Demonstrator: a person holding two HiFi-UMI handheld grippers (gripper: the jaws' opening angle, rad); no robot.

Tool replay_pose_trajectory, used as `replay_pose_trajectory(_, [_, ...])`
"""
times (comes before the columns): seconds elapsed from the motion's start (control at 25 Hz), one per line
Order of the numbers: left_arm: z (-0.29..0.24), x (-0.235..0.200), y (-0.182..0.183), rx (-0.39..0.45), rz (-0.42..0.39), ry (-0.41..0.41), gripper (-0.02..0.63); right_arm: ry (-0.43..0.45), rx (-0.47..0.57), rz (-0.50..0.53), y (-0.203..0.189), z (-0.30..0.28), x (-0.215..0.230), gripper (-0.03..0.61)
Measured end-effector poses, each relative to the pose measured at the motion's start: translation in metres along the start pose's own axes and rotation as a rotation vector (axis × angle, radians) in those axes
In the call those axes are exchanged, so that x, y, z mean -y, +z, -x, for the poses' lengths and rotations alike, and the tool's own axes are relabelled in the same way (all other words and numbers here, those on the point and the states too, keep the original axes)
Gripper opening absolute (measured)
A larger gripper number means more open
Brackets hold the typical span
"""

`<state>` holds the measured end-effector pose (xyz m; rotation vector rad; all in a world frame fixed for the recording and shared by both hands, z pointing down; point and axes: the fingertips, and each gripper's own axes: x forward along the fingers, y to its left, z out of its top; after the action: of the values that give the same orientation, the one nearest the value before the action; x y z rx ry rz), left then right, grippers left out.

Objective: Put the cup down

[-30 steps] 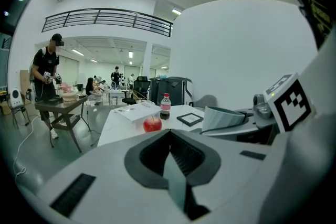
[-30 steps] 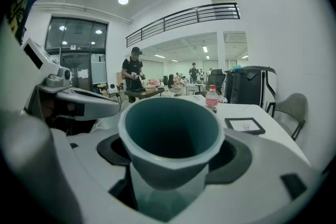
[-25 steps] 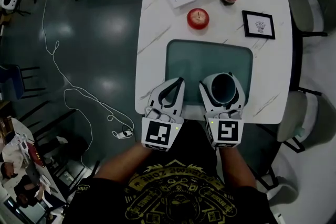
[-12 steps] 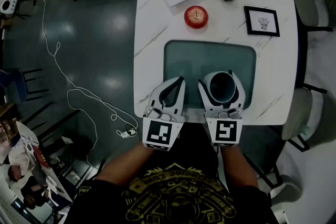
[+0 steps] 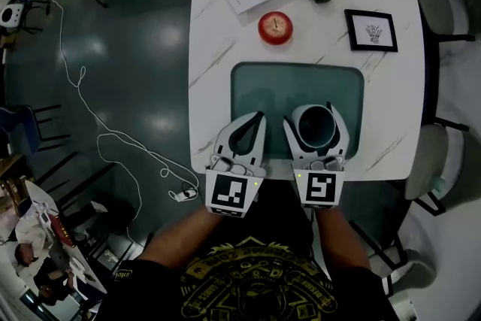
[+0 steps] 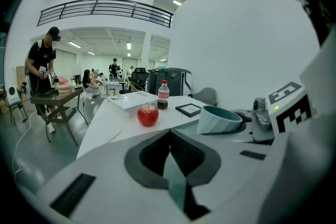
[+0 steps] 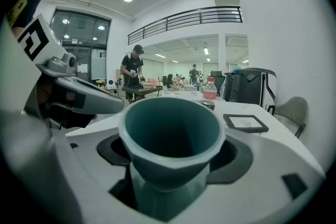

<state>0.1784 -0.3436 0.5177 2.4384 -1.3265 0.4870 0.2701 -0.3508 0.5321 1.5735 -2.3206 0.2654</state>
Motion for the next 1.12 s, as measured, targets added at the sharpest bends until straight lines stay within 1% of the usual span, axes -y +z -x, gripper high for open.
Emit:
replay_pose_trajectory(0.12, [0.001,0.001,-0.001,-0.003,0.0,-0.003,0.011,0.0,0.003,-0.003,-0.002,0.0,0.0,0.383])
replay_pose_trajectory(0.64, [0.004,0.008,0.002,0.008,0.004,-0.016,0.011,0.013,-0.011,0.066,-0.008,-0.001,-0.001,0.385])
replay_pose_trajectory(0.72, [0.006,0.008,0.003,0.011,0.003,-0.018,0.011,0.014,-0.014,0.06,-0.01,0.0,-0.001,0.388])
replay_pose_trajectory(0.88, [0.012,0.009,0.007,0.02,0.001,-0.023,0.011,0.01,-0.02,0.009,-0.014,0.001,-0.002,0.421])
replay_pose_trajectory(1.12, [0.023,0.014,0.014,0.046,-0.005,-0.037,0.011,-0.004,-0.035,-0.008,-0.015,0.012,0.0,0.443])
